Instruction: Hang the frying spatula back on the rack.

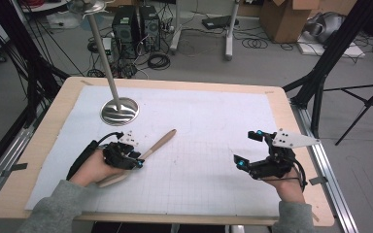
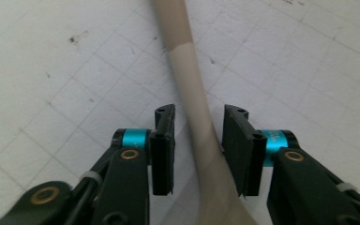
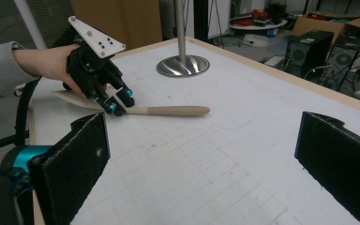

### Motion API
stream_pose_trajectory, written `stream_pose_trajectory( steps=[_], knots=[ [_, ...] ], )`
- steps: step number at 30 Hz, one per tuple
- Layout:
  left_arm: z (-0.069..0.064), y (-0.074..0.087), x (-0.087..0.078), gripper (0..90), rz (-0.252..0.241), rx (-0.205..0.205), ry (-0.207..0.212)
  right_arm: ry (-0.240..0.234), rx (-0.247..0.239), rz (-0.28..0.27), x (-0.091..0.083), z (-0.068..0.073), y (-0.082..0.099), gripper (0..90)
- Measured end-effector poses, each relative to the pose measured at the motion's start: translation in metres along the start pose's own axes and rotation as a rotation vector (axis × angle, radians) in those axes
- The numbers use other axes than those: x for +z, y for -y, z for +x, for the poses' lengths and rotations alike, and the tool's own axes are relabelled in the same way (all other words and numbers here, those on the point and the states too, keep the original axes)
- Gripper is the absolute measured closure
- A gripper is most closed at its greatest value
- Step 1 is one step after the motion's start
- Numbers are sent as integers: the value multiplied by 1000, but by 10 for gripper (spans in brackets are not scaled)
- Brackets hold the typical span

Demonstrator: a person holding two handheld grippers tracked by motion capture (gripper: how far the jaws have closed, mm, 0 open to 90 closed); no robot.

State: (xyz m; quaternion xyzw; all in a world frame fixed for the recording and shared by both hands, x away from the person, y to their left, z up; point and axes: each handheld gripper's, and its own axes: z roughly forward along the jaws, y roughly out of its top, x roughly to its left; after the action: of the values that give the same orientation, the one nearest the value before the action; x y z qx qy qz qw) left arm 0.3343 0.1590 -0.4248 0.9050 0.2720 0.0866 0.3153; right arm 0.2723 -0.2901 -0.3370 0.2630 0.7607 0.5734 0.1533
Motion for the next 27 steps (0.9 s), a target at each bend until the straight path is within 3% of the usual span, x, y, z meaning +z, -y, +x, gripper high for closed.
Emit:
stream_pose_trajectory(
  steps=[10, 15, 27],
  knots=[
    [0, 0, 0, 737, -5, 37, 2, 1, 1, 8, 0, 0, 0, 23],
    [-2, 0, -1, 743, -9, 88, 0, -2, 1, 5, 1, 1, 0, 23],
    [-4, -1, -1, 773, -13, 99, 20, 0, -5, 8, 1, 0, 0, 23]
  ],
)
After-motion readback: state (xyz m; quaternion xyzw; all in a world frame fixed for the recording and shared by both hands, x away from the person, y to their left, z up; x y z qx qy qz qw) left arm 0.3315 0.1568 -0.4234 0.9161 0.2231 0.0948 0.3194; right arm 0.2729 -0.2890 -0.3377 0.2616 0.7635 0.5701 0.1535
